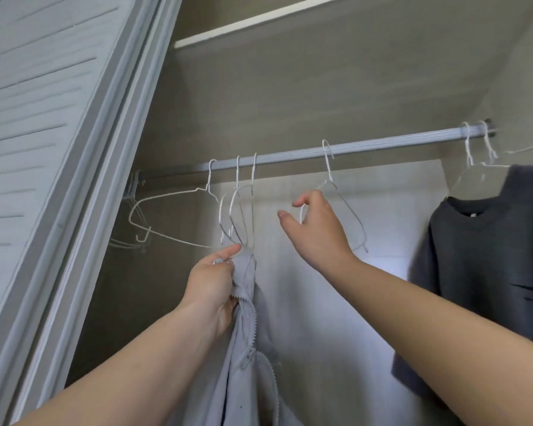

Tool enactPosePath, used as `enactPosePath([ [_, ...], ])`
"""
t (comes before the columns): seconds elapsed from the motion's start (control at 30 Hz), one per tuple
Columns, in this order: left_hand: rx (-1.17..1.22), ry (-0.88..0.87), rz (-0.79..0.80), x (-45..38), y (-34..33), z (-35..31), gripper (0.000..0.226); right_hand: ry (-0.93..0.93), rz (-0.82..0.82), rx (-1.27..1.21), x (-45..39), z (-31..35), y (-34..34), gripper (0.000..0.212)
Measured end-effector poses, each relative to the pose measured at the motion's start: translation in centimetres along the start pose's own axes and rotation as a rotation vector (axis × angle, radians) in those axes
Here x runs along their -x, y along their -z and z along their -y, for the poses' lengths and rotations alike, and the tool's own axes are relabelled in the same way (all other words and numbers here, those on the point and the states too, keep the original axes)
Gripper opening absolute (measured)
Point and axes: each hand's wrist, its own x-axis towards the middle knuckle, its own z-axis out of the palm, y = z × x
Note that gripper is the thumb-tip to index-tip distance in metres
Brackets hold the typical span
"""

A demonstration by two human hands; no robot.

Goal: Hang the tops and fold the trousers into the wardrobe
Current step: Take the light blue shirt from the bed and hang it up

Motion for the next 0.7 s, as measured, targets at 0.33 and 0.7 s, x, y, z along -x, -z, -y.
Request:
enactPosePath([
  [0.33,-0.048,0.235,-0.008,2.1,-0.7,5.5,0.032,-0.188,0.224,0.035,9.3,-6.2,10.2,0.033],
  [0.7,-0.944,-0.193,0.038,4.2,4.7,9.5,0.022,-0.24,0.402,0.169,12.5,-6.7,13.7,0.034],
])
